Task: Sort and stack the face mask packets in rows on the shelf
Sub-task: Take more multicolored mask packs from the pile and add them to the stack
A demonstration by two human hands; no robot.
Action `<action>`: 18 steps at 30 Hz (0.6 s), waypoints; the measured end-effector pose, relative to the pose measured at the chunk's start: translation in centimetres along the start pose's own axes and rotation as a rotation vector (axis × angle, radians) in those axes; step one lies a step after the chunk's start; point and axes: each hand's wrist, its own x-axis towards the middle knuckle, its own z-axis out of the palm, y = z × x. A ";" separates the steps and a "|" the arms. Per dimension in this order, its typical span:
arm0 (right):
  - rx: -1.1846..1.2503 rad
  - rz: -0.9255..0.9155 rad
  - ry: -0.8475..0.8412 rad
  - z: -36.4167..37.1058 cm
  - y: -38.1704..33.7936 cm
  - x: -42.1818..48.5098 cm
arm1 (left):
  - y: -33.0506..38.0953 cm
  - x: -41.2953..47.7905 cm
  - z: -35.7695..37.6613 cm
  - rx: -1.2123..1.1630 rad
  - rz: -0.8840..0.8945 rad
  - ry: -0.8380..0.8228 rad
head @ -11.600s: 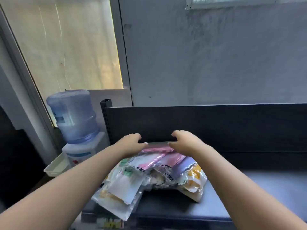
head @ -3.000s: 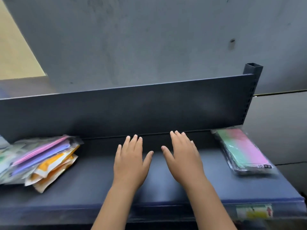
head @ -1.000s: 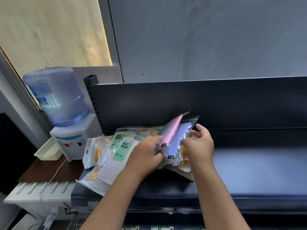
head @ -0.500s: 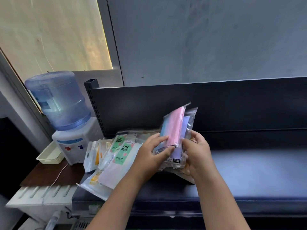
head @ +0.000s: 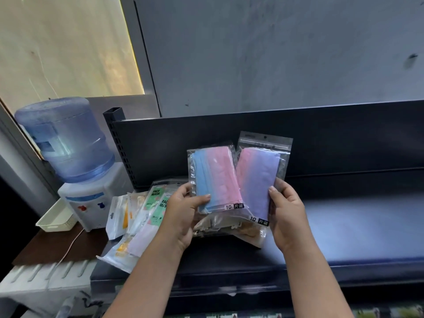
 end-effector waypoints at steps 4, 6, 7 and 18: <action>0.092 0.076 -0.004 -2.2 -0.7 0.3 | -0.9 -0.3 0.1 -0.002 -0.001 -0.063; 0.147 0.101 -0.003 -3.7 -1.2 0.4 | -1.5 -0.6 0.7 -0.008 0.001 -0.090; 0.167 0.107 -0.015 -4.5 -1.6 0.4 | -1.7 -0.9 1.2 -0.003 0.003 -0.106; 0.044 0.051 -0.110 -15.7 -9.5 3.5 | -5.4 -3.4 13.3 0.005 0.079 -0.154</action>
